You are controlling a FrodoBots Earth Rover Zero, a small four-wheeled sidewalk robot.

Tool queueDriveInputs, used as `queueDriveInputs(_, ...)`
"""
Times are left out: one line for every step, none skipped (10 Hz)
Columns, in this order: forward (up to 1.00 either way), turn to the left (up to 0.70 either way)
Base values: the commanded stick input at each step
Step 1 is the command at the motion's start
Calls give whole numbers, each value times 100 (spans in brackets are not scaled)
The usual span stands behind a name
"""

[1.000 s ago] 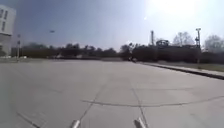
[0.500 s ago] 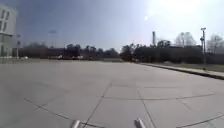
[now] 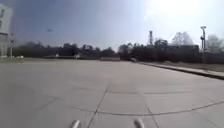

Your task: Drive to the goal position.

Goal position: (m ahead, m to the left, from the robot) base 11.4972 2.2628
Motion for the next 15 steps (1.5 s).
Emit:
queueDriveInputs(100, 0)
queueDriveInputs(100, 0)
queueDriveInputs(100, 0)
queueDriveInputs(100, 0)
queueDriveInputs(100, 0)
queueDriveInputs(100, 0)
queueDriveInputs(100, 0)
queueDriveInputs(100, 0)
queueDriveInputs(100, 0)
queueDriveInputs(100, 0)
queueDriveInputs(100, 0)
queueDriveInputs(100, 0)
queueDriveInputs(100, 0)
queueDriveInputs(100, 0)
queueDriveInputs(100, 0)
